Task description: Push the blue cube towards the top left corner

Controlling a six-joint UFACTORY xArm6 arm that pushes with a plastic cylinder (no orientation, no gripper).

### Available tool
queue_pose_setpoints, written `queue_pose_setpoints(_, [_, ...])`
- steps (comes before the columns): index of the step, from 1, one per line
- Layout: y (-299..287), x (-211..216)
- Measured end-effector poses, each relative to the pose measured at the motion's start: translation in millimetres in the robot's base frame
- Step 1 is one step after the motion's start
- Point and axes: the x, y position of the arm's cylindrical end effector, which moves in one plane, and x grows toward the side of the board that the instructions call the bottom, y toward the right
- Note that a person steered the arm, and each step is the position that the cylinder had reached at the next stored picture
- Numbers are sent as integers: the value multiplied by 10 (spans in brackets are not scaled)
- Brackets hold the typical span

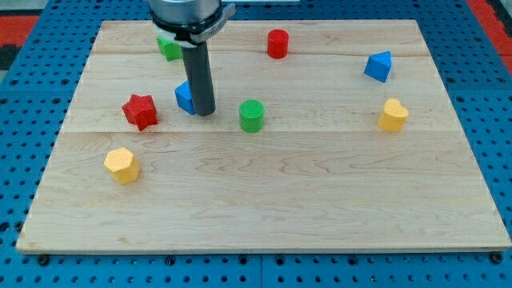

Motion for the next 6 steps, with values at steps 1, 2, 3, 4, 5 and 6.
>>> queue_pose_setpoints(1, [122,-162])
queue_pose_setpoints(2, [-255,-201])
queue_pose_setpoints(3, [-226,-49])
queue_pose_setpoints(4, [-551,-174])
queue_pose_setpoints(5, [-893,-520])
queue_pose_setpoints(6, [-1191,-869])
